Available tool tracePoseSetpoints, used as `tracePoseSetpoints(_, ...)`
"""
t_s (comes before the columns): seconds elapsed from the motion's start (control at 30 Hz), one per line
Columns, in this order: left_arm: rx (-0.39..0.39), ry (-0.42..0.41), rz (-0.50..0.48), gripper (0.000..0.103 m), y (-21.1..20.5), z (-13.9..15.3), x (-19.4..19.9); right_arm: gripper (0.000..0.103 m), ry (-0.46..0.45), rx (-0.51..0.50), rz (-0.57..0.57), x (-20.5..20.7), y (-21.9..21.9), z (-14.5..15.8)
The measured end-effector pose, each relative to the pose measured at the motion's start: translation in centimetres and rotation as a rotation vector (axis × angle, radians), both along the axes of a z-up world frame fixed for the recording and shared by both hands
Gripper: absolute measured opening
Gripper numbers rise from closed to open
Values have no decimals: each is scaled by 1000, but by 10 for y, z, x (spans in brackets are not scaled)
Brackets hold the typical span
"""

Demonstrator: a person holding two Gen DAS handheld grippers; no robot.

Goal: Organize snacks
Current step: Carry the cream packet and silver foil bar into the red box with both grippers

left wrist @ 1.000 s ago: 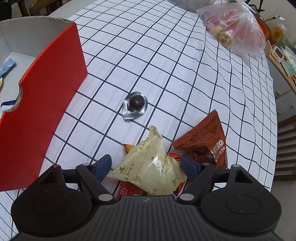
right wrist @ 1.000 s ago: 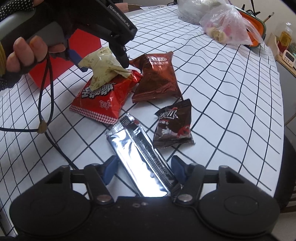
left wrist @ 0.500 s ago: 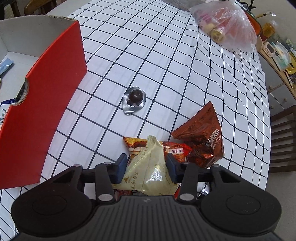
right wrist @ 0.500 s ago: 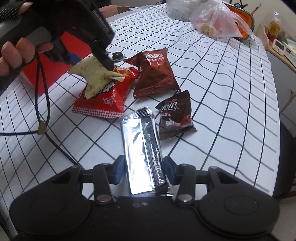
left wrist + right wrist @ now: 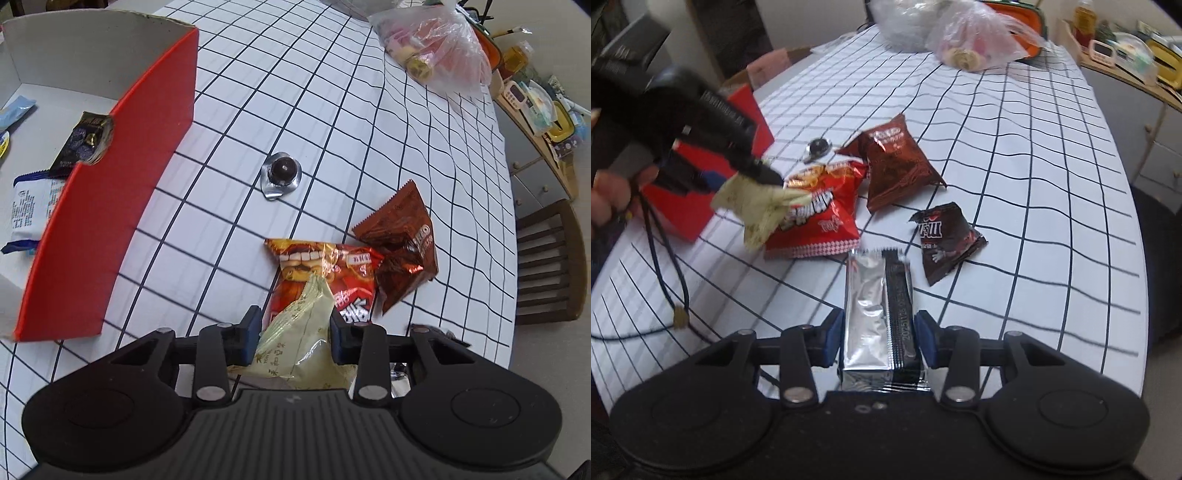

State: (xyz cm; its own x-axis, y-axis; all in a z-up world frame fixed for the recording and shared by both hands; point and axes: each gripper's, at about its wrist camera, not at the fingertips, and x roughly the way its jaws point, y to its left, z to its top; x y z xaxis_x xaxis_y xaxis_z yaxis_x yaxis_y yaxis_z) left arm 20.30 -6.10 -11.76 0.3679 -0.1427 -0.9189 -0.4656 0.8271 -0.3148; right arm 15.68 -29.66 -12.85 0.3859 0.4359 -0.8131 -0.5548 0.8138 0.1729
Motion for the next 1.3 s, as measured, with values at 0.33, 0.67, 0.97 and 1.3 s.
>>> tracePoseSetpoints(0.33,-6,-57,-58,35,18,29,-38,41,6,60,-77,-26,11,24)
tracePoseSetpoints(0.67,13,-128,-106,35,56,65,-71,41,-56,112,-86,-46,57,67)
tracePoseSetpoints(0.97,49,-190,-86,35,118,93,-89,41,-106,156,-51,-52,125,92)
tracePoseSetpoints(1.3,118,-262,-12,35,213,117,-89,41,-164,149,16,-51,214,109)
